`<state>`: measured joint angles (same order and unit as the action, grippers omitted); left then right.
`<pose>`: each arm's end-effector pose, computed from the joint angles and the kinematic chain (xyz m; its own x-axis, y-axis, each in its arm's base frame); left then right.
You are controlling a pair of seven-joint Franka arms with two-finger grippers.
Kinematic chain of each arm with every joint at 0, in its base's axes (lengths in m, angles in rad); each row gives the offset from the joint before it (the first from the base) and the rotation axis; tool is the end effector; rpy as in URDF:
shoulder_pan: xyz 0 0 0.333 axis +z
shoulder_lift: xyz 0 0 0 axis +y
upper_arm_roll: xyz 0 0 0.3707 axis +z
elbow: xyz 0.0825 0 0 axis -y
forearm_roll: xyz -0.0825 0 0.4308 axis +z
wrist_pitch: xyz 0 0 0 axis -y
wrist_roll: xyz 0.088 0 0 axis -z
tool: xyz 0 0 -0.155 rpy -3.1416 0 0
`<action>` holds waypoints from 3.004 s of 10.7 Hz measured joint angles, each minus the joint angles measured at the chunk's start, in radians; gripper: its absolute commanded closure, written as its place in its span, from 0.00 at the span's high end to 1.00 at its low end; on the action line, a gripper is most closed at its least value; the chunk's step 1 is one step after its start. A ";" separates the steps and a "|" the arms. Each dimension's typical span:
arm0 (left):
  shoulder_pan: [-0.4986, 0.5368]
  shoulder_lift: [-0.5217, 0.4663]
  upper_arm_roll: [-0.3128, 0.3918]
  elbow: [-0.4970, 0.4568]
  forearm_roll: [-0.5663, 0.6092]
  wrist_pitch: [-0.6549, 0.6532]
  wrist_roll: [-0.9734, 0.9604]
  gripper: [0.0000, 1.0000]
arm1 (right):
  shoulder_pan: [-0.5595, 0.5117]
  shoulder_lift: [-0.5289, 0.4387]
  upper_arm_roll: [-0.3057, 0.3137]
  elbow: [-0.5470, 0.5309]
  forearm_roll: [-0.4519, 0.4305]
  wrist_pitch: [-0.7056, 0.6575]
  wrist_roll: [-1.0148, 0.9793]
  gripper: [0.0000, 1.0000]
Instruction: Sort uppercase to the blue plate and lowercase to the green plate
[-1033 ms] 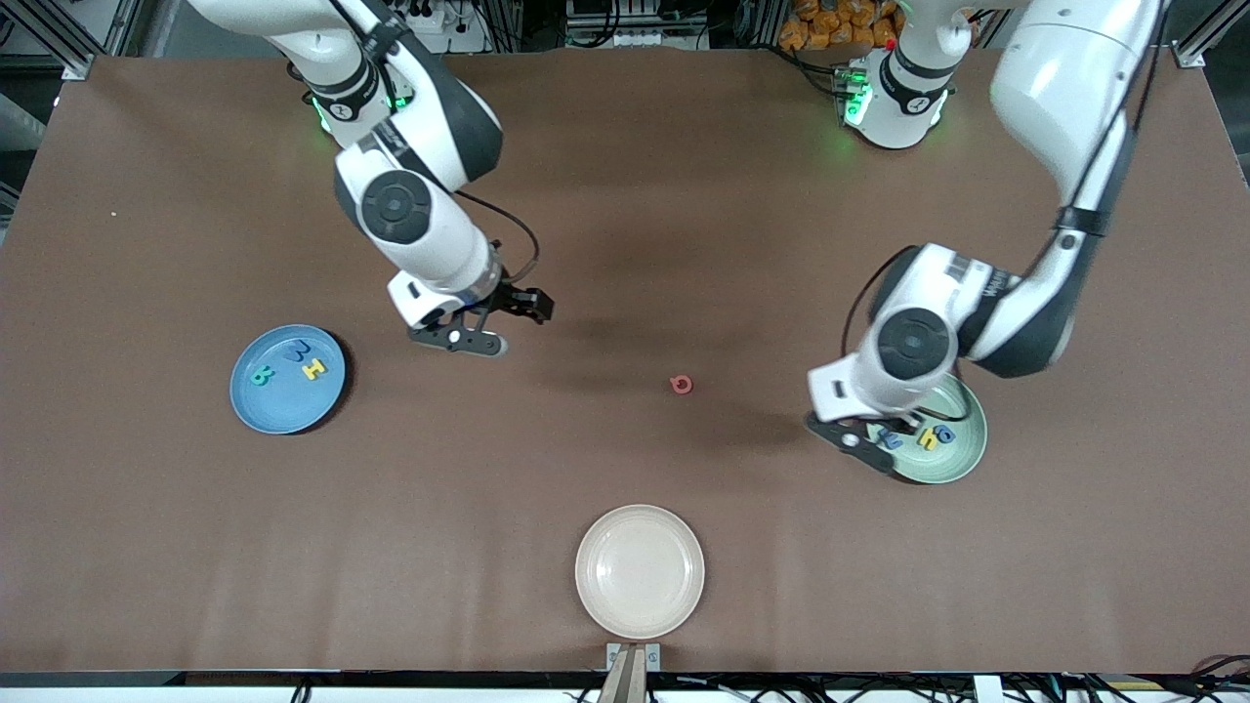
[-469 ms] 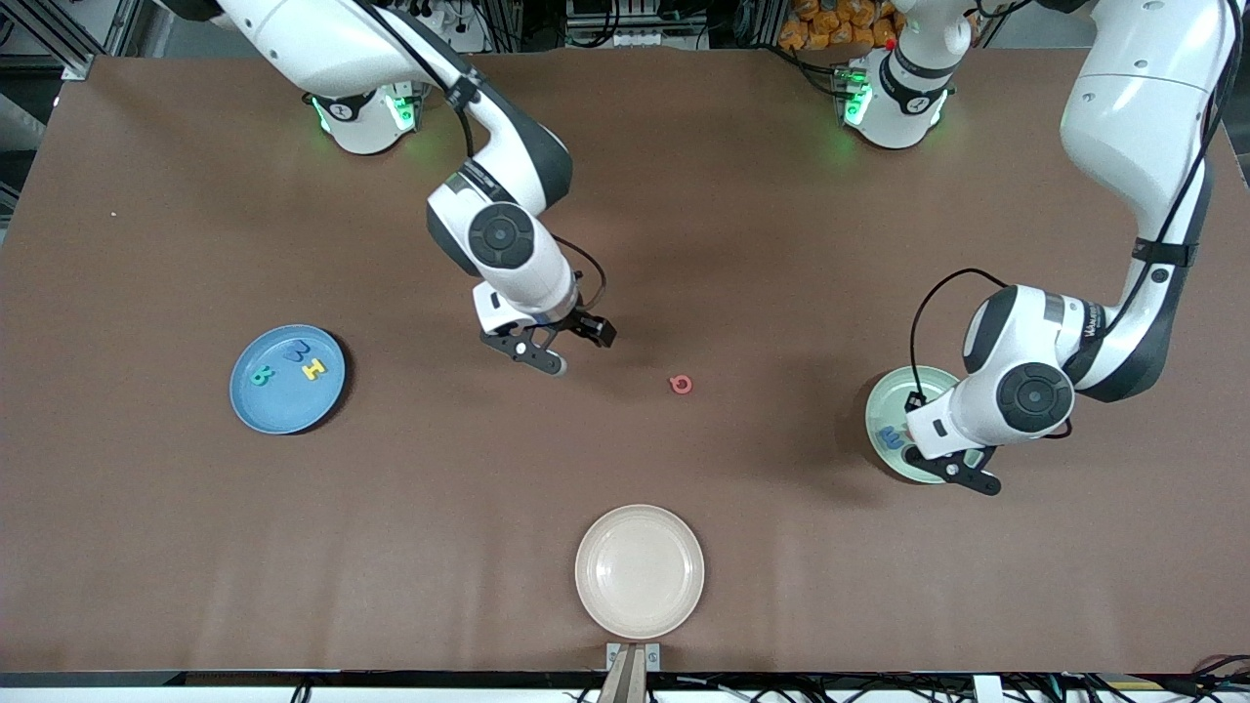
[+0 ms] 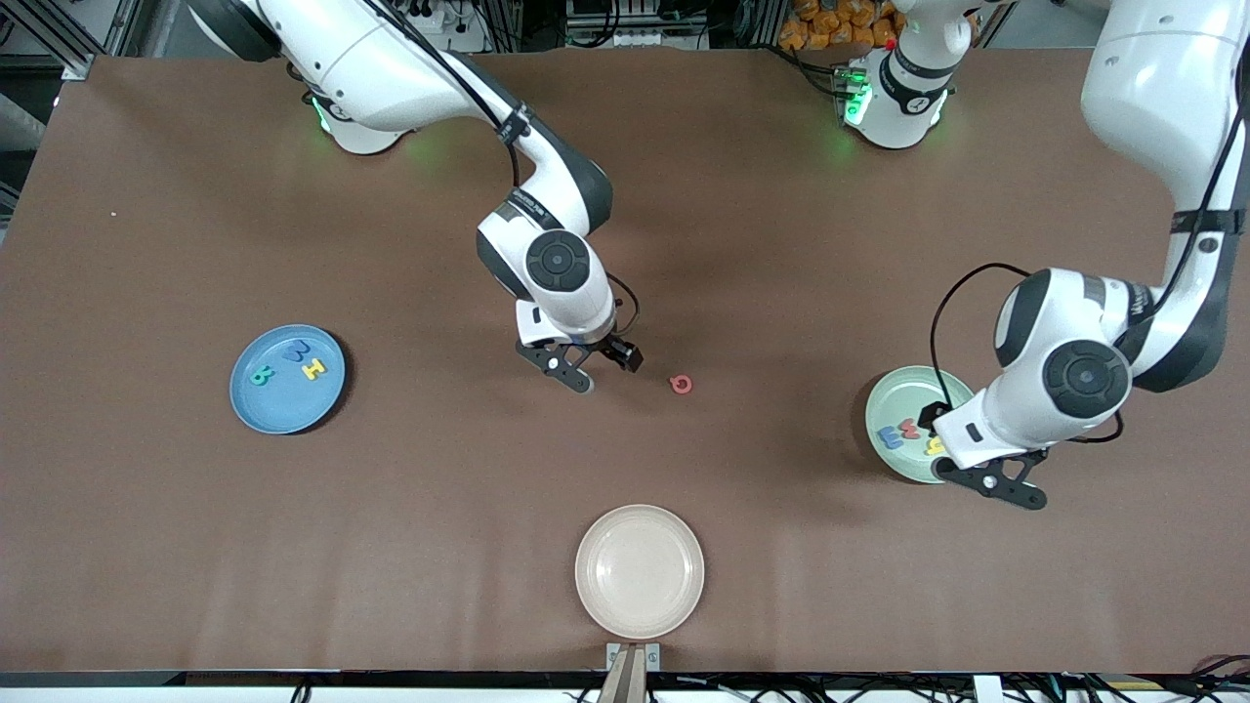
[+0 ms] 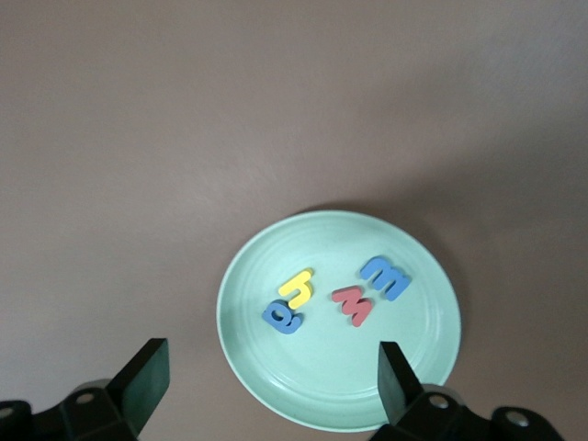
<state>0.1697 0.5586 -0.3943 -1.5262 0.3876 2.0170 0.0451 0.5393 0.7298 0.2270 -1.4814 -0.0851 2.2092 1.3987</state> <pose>0.7590 -0.0909 0.3286 0.9255 -0.3774 -0.0328 -0.3782 -0.9153 -0.1386 0.5940 0.5251 0.2186 0.8007 -0.5941 -0.0774 -0.5975 -0.8013 -0.0303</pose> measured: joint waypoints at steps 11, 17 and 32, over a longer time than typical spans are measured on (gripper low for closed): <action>0.095 -0.384 0.000 0.105 -0.343 -0.372 -0.004 1.00 | 0.144 0.252 -0.112 0.349 -0.001 -0.033 0.236 1.00; 0.047 -0.475 0.032 0.109 -0.345 -0.398 -0.072 1.00 | 0.169 0.304 -0.113 0.373 0.000 0.032 0.363 0.98; -0.156 -0.487 0.227 0.053 -0.358 -0.403 -0.138 1.00 | 0.165 0.357 -0.126 0.385 0.297 0.175 0.570 0.87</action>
<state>0.0139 0.0716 -0.1673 -1.4729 0.0294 1.6143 -0.0928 0.7044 1.0869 0.1006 -1.0962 0.2123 2.3843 1.9683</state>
